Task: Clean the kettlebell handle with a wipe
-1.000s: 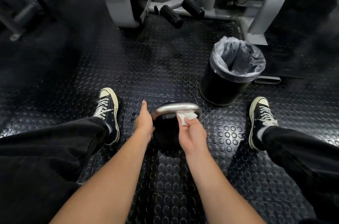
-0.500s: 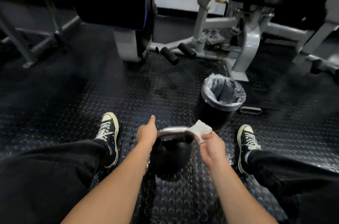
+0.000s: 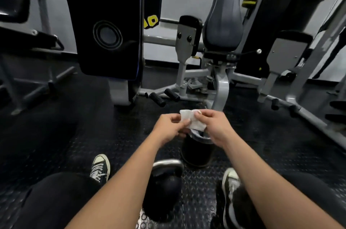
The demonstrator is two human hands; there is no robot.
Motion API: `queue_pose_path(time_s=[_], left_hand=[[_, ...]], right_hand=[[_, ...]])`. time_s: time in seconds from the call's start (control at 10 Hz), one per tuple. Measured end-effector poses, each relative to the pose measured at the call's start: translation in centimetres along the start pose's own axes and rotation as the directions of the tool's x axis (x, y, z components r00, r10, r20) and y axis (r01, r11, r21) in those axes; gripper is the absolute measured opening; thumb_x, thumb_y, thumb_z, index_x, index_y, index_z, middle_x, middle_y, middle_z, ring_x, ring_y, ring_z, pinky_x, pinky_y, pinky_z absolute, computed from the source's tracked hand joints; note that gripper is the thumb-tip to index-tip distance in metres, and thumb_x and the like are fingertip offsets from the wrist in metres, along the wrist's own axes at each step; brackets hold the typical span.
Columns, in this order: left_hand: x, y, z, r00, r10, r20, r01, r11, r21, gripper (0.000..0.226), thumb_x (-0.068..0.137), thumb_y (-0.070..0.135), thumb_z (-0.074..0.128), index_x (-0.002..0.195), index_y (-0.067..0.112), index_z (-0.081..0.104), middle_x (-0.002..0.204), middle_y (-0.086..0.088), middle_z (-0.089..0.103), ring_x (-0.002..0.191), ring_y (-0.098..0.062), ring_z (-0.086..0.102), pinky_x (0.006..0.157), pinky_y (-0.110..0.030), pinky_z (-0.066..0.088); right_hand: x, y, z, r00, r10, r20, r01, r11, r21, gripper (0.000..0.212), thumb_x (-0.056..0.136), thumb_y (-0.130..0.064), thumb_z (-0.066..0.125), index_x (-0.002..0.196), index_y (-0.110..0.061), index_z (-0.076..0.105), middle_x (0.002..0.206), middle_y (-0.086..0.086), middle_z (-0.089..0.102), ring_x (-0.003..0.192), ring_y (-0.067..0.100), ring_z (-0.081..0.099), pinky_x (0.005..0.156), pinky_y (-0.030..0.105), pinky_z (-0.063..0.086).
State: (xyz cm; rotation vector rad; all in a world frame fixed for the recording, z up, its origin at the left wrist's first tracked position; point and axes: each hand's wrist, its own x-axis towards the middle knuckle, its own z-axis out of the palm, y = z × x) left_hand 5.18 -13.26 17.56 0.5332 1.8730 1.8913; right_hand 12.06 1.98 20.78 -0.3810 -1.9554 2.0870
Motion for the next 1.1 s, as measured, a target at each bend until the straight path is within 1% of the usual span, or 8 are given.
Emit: queue_pose_path(time_s=[0.1,0.2,0.4,0.6,0.7,0.8,0.9,1.1], left_hand=[[0.1,3.5,-0.6,0.997,0.054,-0.05,-0.052,0.998,0.037,0.022,0.087,0.009,0.076,0.105,-0.002,0.071,0.09,-0.013,0.076,0.071,-0.017,0.073,0.063,-0.029,0.061],[1.7,5.5,0.1,0.995,0.079,-0.066,-0.069,0.987,0.142,0.022,0.086,0.015,0.078,0.102,0.002,0.073,0.086,-0.01,0.077,0.076,-0.018,0.073,0.077,-0.038,0.062],[9.6,5.1,3.6,0.997,0.067,-0.046,-0.043,0.912,0.409,0.015,0.084,0.033,0.078,0.093,0.021,0.075,0.077,0.001,0.078,0.08,-0.018,0.075,0.081,-0.044,0.062],[18.3,0.4,5.9,0.998,0.034,-0.054,-0.001,0.852,0.524,0.015,0.079,0.044,0.077,0.088,0.032,0.075,0.082,0.01,0.077,0.083,-0.009,0.073,0.085,-0.04,0.06],[22.0,-2.5,6.3,0.997,0.011,-0.073,0.034,0.812,0.583,0.033,0.08,0.046,0.076,0.108,0.028,0.074,0.099,0.011,0.075,0.102,-0.009,0.068,0.099,-0.035,0.053],[24.6,-5.7,6.2,0.998,-0.038,-0.047,0.06,0.724,0.687,0.054,0.085,0.047,0.071,0.131,0.019,0.064,0.12,0.003,0.071,0.121,-0.016,0.059,0.106,-0.028,0.042],[25.8,-9.3,5.8,0.993,-0.114,0.03,0.04,0.566,0.824,0.053,0.091,0.046,0.064,0.135,0.015,0.061,0.13,-0.005,0.066,0.126,-0.024,0.057,0.105,-0.032,0.045],[28.3,-13.0,3.9,0.974,-0.201,0.108,-0.032,0.348,0.937,0.073,0.095,0.057,0.052,0.152,0.013,0.039,0.149,-0.009,0.05,0.136,-0.029,0.046,0.106,-0.035,0.041]], right_hand=[[0.6,-3.8,-1.2,0.987,-0.157,0.023,0.154,0.909,-0.388,0.002,0.086,-0.013,0.078,0.086,-0.011,0.077,0.073,0.0,0.075,0.067,0.01,0.064,0.059,0.021,0.052],[2.1,-5.6,-3.5,0.97,-0.242,0.003,0.204,0.809,-0.552,0.007,0.087,-0.021,0.08,0.083,-0.018,0.075,0.073,0.001,0.074,0.061,0.01,0.063,0.056,0.029,0.054],[6.9,-4.7,-8.4,0.958,-0.282,-0.058,0.209,0.818,-0.535,0.007,0.09,-0.016,0.075,0.094,-0.021,0.071,0.079,0.006,0.071,0.059,0.02,0.067,0.053,0.047,0.062],[14.8,1.4,-11.7,0.939,-0.326,-0.113,0.19,0.761,-0.62,0.013,0.088,-0.022,0.073,0.082,-0.032,0.068,0.071,-0.002,0.07,0.065,0.021,0.071,0.063,0.042,0.063],[18.5,6.1,-13.5,0.924,-0.349,-0.159,0.158,0.724,-0.672,0.009,0.091,-0.022,0.07,0.086,-0.029,0.067,0.069,-0.008,0.068,0.071,0.014,0.068,0.07,0.031,0.057],[21.6,12.7,-15.5,0.979,-0.187,-0.077,0.035,0.532,-0.846,0.019,0.095,-0.02,0.063,0.112,-0.016,0.07,0.096,0.006,0.074,0.096,0.026,0.069,0.082,0.03,0.048],[22.7,18.7,-17.6,0.964,0.263,-0.048,-0.113,0.239,-0.964,0.04,0.096,-0.017,0.054,0.135,-0.016,0.062,0.128,0.015,0.067,0.119,0.034,0.061,0.098,0.037,0.049],[24.3,19.2,-18.5,0.979,0.189,-0.075,-0.114,0.203,-0.973,0.058,0.101,-0.045,0.046,0.151,-0.014,0.044,0.153,0.015,0.047,0.143,0.032,0.041,0.115,0.04,0.037]])
